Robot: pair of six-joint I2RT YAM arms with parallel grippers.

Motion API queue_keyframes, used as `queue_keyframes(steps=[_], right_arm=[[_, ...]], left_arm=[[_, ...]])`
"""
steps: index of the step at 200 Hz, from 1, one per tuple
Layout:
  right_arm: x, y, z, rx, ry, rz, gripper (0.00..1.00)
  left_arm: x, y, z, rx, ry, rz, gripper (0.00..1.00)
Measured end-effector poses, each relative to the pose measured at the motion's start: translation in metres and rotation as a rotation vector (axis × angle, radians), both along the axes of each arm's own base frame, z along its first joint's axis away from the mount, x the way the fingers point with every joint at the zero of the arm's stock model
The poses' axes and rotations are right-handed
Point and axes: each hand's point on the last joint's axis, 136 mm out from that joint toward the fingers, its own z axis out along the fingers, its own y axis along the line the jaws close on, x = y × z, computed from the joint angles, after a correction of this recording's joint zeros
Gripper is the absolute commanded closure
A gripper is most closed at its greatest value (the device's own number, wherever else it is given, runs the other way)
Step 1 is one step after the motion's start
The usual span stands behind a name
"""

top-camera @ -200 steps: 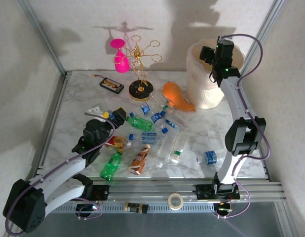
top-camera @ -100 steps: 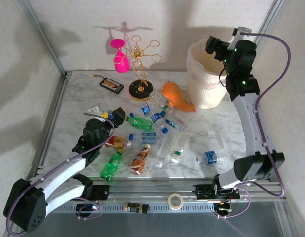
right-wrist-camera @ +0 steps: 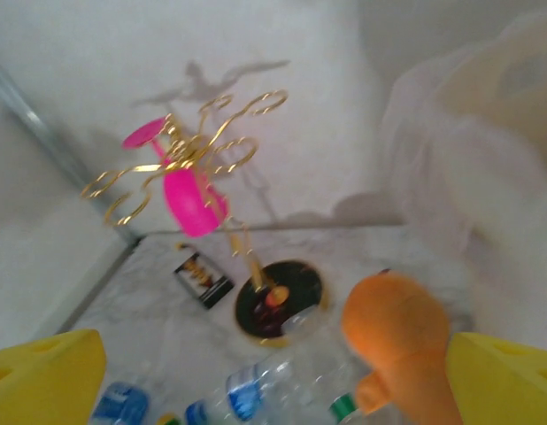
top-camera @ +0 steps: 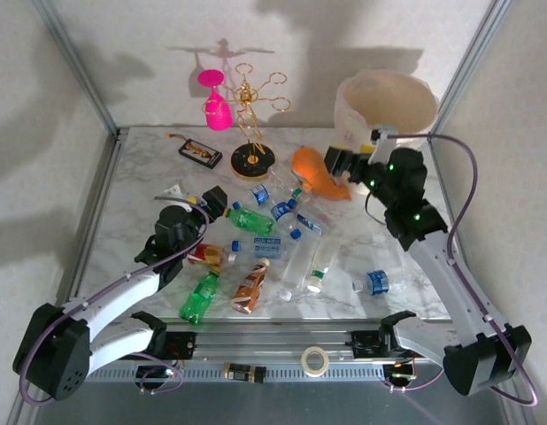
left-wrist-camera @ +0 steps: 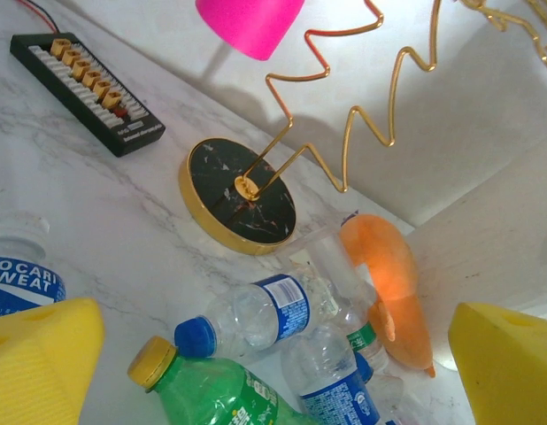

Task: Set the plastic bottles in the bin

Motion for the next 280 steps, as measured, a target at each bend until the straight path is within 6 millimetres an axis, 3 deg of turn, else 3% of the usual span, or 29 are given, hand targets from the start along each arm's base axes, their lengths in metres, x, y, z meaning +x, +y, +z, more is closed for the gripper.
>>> queue_keyframes(steps=[35,58,79,101,145,181,249,280], right_arm=[[-0.034,0.031,-0.057,0.040,0.116,0.125,0.01],[-0.048,0.047,-0.100,0.020,0.240,0.173,0.01],[-0.055,0.056,-0.126,-0.016,0.332,0.187,0.01],[-0.059,0.053,-0.157,-0.091,0.429,0.145,0.01],[-0.066,0.020,-0.224,-0.291,0.630,-0.006,0.01],[-0.074,0.009,-0.254,-0.337,0.763,-0.084,0.03],[-0.104,-0.008,-0.288,-0.276,0.907,-0.181,0.11],[-0.106,-0.008,-0.294,-0.261,0.924,-0.194,0.13]], left_arm=[[0.005,0.000,-0.004,-0.023,0.014,0.015,0.00],[0.007,0.000,-0.007,-0.036,0.022,0.022,0.00],[0.008,0.001,-0.011,-0.040,0.034,0.032,0.00],[0.008,0.002,-0.012,-0.053,0.039,0.042,0.00],[0.009,0.004,-0.012,-0.064,0.040,0.054,0.00],[0.008,0.005,-0.013,-0.066,0.041,0.058,0.00],[0.000,0.018,-0.029,-0.056,0.064,0.099,0.00],[0.001,0.021,-0.028,-0.056,0.064,0.106,0.00]])
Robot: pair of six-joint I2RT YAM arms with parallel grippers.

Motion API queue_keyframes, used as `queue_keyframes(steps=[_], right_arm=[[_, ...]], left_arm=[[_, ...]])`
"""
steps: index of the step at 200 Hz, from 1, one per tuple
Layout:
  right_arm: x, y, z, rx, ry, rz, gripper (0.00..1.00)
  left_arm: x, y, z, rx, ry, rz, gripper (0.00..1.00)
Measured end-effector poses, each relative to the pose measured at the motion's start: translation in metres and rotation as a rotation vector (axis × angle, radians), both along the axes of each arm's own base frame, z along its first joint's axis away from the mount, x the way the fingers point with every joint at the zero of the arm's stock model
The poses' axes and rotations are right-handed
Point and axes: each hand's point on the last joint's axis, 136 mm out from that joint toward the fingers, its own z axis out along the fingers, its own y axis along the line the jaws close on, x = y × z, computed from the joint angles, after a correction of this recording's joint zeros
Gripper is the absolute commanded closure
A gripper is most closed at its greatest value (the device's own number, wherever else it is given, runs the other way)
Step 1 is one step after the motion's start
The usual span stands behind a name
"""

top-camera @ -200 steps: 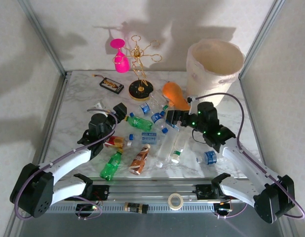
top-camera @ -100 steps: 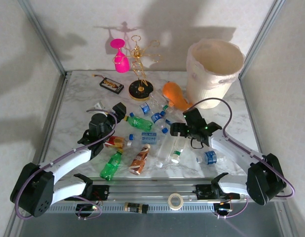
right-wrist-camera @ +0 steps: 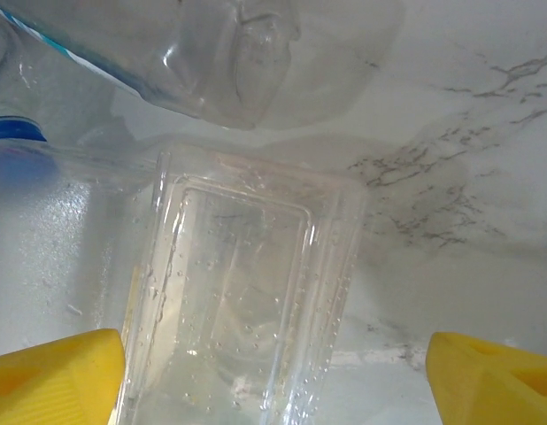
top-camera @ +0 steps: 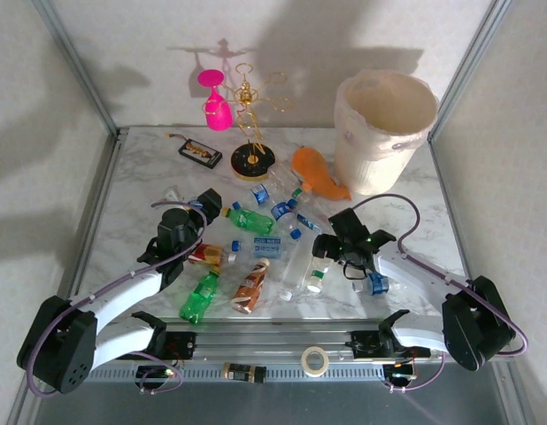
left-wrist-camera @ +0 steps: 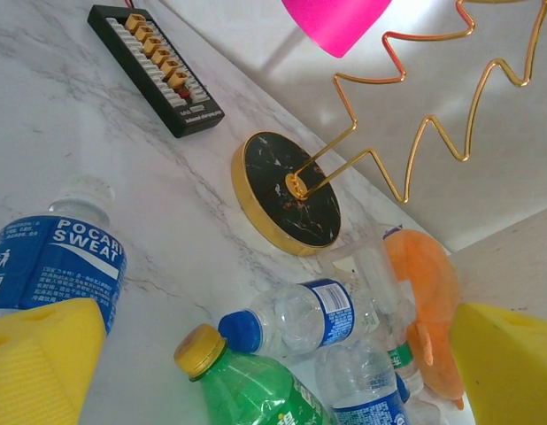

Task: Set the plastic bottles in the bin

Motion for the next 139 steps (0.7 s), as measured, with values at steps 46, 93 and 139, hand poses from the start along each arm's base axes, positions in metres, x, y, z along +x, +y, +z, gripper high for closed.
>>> queue_keyframes(steps=[46,93,139], right_arm=[[0.005,0.003,-0.009,0.005,-0.002,-0.012,0.14],[0.003,-0.003,-0.025,-0.042,0.035,-0.028,0.14],[0.003,-0.005,-0.030,-0.047,0.036,-0.037,0.16]], left_arm=[[0.001,0.004,-0.001,0.000,0.001,0.010,0.00],[0.004,0.003,-0.008,0.009,0.024,0.011,0.00],[0.008,0.003,0.000,0.002,0.009,0.015,0.00]])
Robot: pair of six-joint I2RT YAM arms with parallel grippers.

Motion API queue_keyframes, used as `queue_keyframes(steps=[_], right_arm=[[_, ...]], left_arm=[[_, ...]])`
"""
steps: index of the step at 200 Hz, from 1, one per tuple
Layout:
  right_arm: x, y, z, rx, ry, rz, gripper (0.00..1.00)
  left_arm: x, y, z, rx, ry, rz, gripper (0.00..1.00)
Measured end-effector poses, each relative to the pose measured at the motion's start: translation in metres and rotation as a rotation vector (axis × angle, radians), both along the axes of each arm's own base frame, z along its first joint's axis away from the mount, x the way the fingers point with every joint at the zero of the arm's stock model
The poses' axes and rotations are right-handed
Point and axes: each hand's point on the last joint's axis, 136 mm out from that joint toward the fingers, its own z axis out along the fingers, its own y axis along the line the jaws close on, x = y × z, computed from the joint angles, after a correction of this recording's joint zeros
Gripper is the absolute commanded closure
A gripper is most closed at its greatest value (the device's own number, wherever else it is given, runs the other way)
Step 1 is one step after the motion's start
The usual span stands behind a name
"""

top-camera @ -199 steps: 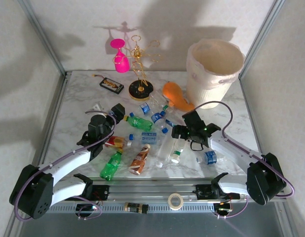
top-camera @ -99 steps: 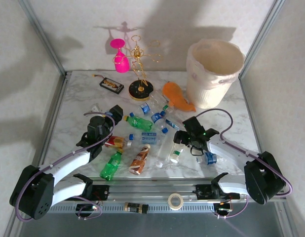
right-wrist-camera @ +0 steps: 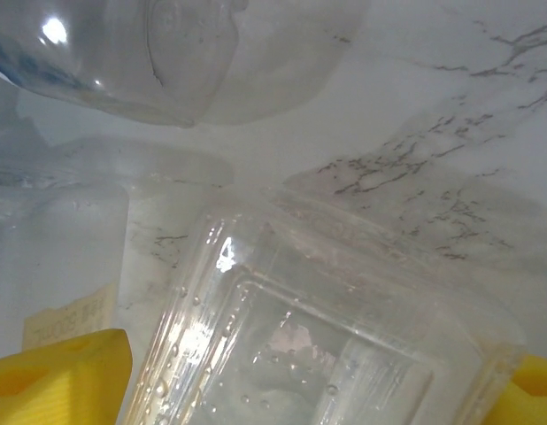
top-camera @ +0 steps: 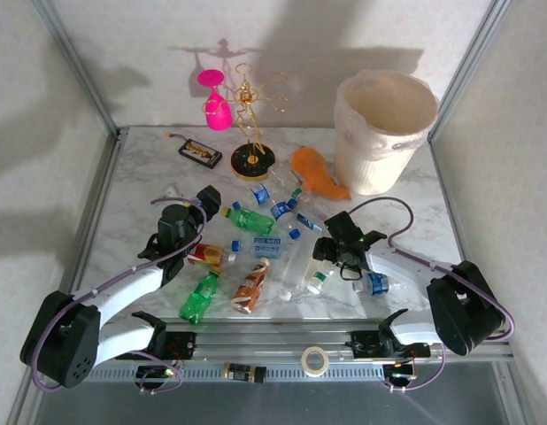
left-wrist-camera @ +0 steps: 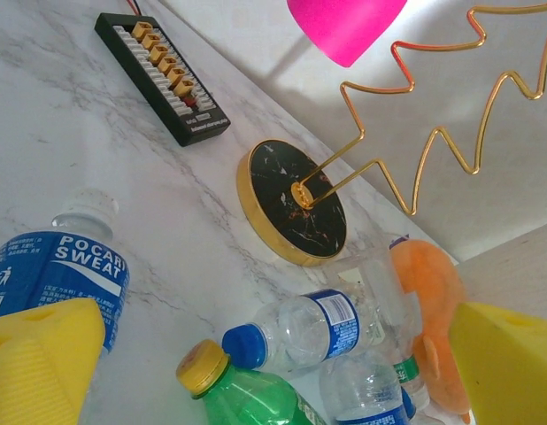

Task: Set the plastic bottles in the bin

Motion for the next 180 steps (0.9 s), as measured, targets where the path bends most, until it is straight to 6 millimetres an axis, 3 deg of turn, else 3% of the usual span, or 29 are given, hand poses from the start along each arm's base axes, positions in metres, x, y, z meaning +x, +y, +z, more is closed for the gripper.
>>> queue_keyframes(steps=[45,92,138,180], right_arm=[[0.000,-0.002,-0.013,-0.017,0.016,-0.007,0.19],[0.000,-0.007,-0.015,-0.038,0.014,-0.028,0.32],[0.002,-0.007,-0.012,-0.035,-0.003,-0.035,0.52],[0.006,-0.001,-0.007,0.006,-0.025,-0.028,0.60]], left_arm=[[-0.001,0.000,-0.001,0.002,0.004,0.001,0.00],[-0.003,0.005,0.005,0.004,-0.004,0.015,0.00],[-0.003,0.009,0.005,0.005,-0.006,0.032,0.00],[-0.003,0.010,0.005,0.005,-0.006,0.034,0.00]])
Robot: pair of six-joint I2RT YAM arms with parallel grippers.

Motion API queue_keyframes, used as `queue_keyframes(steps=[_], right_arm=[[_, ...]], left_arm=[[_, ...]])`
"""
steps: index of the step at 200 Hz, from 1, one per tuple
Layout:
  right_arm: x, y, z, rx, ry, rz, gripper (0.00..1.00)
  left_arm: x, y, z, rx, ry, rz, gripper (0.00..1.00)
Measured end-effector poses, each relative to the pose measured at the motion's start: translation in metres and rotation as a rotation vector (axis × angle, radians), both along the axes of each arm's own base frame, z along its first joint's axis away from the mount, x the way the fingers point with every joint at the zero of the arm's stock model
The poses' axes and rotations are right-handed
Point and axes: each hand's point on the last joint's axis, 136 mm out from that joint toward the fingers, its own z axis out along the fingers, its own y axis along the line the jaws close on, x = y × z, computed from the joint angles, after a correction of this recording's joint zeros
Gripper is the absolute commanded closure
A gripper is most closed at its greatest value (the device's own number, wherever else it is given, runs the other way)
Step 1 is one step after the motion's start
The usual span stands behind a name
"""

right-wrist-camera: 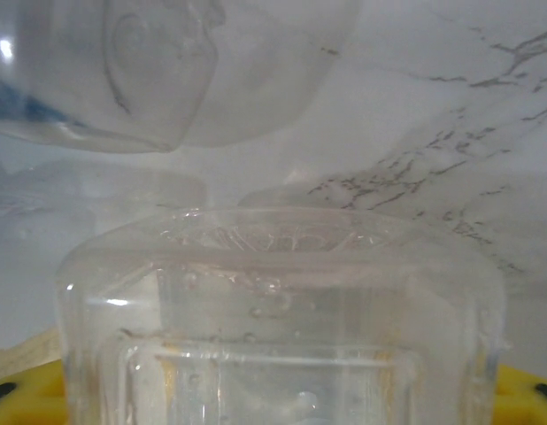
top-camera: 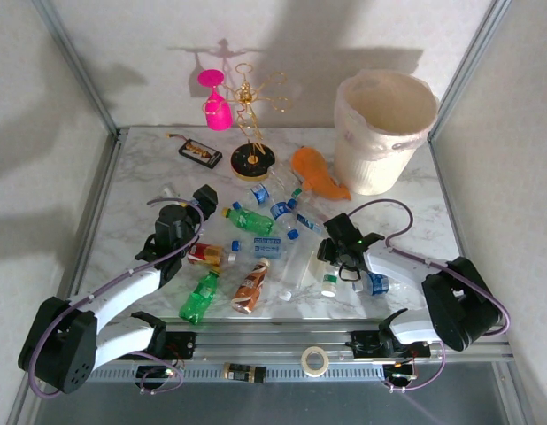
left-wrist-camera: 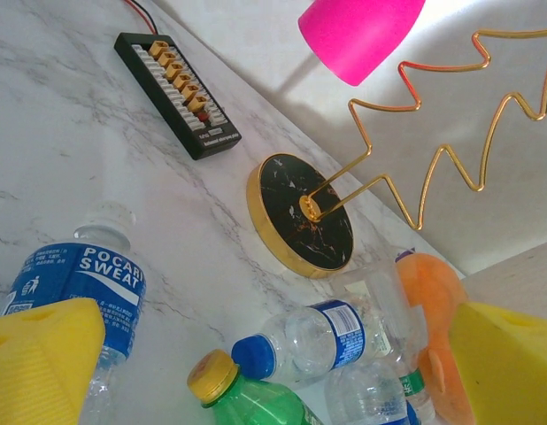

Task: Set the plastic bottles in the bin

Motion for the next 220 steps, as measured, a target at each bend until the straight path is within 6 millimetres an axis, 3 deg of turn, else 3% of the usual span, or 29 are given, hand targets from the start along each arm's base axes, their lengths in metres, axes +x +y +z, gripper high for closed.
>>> queue_keyframes(steps=[46,79,141,220], right_arm=[[0.003,0.002,0.013,0.027,-0.039,-0.001,0.62],[0.010,0.003,0.038,0.052,-0.092,0.003,0.63],[0.047,0.010,0.130,0.097,-0.295,0.031,0.65],[0.078,0.028,0.250,0.154,-0.562,0.123,0.66]], left_arm=[[0.000,0.000,0.000,-0.001,0.000,0.000,0.00],[0.000,0.000,0.001,-0.009,-0.003,0.003,0.00],[0.004,-0.003,-0.005,-0.030,0.015,-0.009,0.00],[0.011,-0.023,0.012,-0.095,-0.024,-0.101,0.01]])
